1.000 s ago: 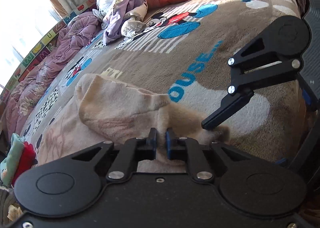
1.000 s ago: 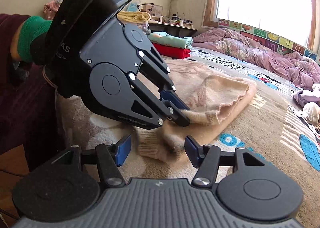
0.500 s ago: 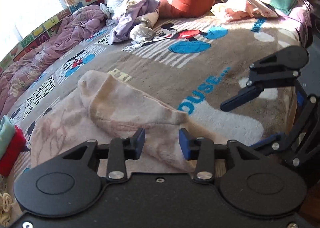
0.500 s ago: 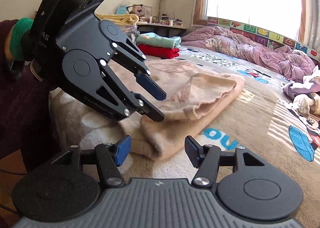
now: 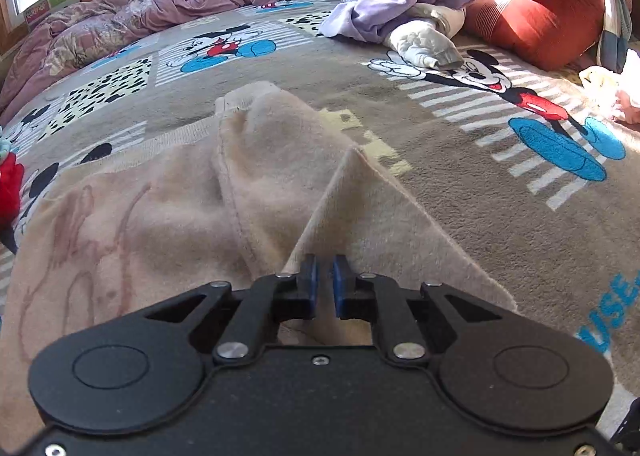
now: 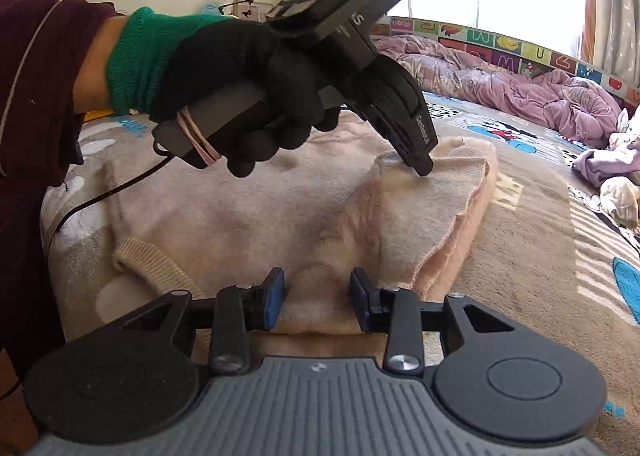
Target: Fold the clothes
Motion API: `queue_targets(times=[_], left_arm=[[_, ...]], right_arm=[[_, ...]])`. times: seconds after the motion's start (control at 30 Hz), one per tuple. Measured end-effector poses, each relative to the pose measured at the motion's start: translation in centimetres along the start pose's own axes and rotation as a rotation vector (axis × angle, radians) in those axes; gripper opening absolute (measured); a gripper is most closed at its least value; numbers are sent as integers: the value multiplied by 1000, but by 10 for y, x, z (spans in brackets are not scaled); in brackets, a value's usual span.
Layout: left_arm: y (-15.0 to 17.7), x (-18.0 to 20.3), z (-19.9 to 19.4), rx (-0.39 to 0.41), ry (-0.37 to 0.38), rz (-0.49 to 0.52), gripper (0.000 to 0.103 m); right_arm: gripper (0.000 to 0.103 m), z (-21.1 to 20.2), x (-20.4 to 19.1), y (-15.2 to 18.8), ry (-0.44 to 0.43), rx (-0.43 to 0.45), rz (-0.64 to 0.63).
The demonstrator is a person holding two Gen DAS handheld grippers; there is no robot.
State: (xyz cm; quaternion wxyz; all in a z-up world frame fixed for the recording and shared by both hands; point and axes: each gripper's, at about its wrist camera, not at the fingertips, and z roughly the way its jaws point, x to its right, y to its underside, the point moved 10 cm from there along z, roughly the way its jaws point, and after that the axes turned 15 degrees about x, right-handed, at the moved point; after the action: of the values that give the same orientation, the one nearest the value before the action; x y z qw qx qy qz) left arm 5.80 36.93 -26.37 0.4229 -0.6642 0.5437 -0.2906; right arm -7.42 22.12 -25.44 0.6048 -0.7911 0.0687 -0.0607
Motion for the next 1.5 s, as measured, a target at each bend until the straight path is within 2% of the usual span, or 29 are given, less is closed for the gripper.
queue_targets(times=[0.13, 0.2, 0.3, 0.43, 0.53, 0.63, 0.7, 0.77, 0.9, 1.03, 1.1, 1.13, 1.17, 1.33, 1.43, 1.5], left_arm=[[-3, -1, 0, -2, 15, 4, 10], [-10, -4, -4, -19, 24, -29, 10], [-30, 1, -7, 37, 36, -37, 10], [-17, 3, 25, -26, 15, -57, 10], [-19, -2, 32, -47, -8, -101, 10], [-32, -4, 7, 4, -18, -107, 11], [-35, -8, -19, 52, -15, -165, 11], [-27, -8, -35, 66, -14, -181, 11], [9, -10, -20, 0, -72, -138, 11], [-3, -12, -25, -61, -70, -159, 14], [-8, -24, -53, -7, -95, -214, 21], [-10, -33, -71, 27, -114, -250, 46], [-11, -42, -88, 60, -133, -287, 57], [28, -107, -183, 156, -258, -503, 57], [63, -156, -236, 204, -403, -625, 57], [85, -186, -264, 231, -492, -709, 57]], right_arm=[[39, 2, 2, 4, -10, 3, 29], [40, 2, 1, 4, -13, 3, 35], [45, 4, -3, 5, -14, 2, 24], [47, 3, -6, 5, -14, 0, 10], [47, 3, -7, 5, -13, 2, 12], [48, 3, -7, 5, -13, 4, 10], [48, 3, -8, 5, -12, 5, 8], [48, 2, -8, 5, -13, 6, 8], [50, 0, -7, 5, -18, 8, 16], [52, -2, -7, 5, -21, 16, 25], [53, -4, -6, 4, -24, 22, 30], [54, -4, -6, 4, -25, 25, 33], [55, -6, -6, 4, -25, 30, 38], [58, -23, -11, -4, -20, 88, 100], [58, -41, -11, -13, -13, 127, 150], [63, -50, -7, -18, 4, 149, 194]])
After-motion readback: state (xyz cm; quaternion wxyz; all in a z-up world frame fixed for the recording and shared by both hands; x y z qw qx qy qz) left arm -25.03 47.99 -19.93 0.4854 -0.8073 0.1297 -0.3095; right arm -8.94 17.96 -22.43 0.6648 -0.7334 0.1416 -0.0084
